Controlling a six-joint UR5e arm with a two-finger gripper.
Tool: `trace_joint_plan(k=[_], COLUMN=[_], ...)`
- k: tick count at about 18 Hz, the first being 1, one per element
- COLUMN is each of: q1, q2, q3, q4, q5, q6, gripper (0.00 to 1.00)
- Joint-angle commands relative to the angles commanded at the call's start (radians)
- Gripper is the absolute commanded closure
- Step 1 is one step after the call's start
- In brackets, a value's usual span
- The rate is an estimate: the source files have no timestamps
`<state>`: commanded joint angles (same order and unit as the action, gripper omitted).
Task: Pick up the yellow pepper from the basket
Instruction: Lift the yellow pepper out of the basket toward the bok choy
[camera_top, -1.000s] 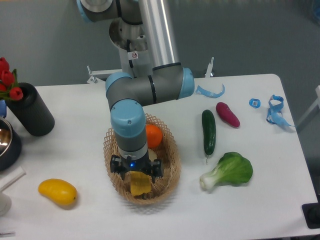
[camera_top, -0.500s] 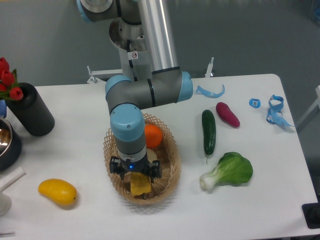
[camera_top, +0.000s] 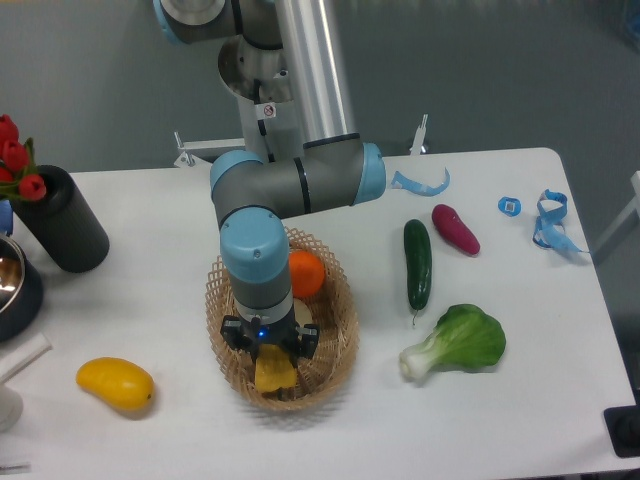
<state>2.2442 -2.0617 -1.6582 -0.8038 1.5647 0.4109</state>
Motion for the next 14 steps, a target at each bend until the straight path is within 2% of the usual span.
trace_joint_plan(k=[1, 7, 9, 14], q1=[0.005, 0.044, 0.066, 0.162], q2=[0.023, 0.098, 0.101, 0.103], q3=[0.000, 0.015, 0.057, 0.150], q4=[-0.002, 0.000, 0.000, 0.002], q5=[-0.002, -0.005, -0.020, -0.103], q6=[0.043, 0.161, 0.219, 0.235], gripper=[0.64, 0.65, 0.65, 0.65])
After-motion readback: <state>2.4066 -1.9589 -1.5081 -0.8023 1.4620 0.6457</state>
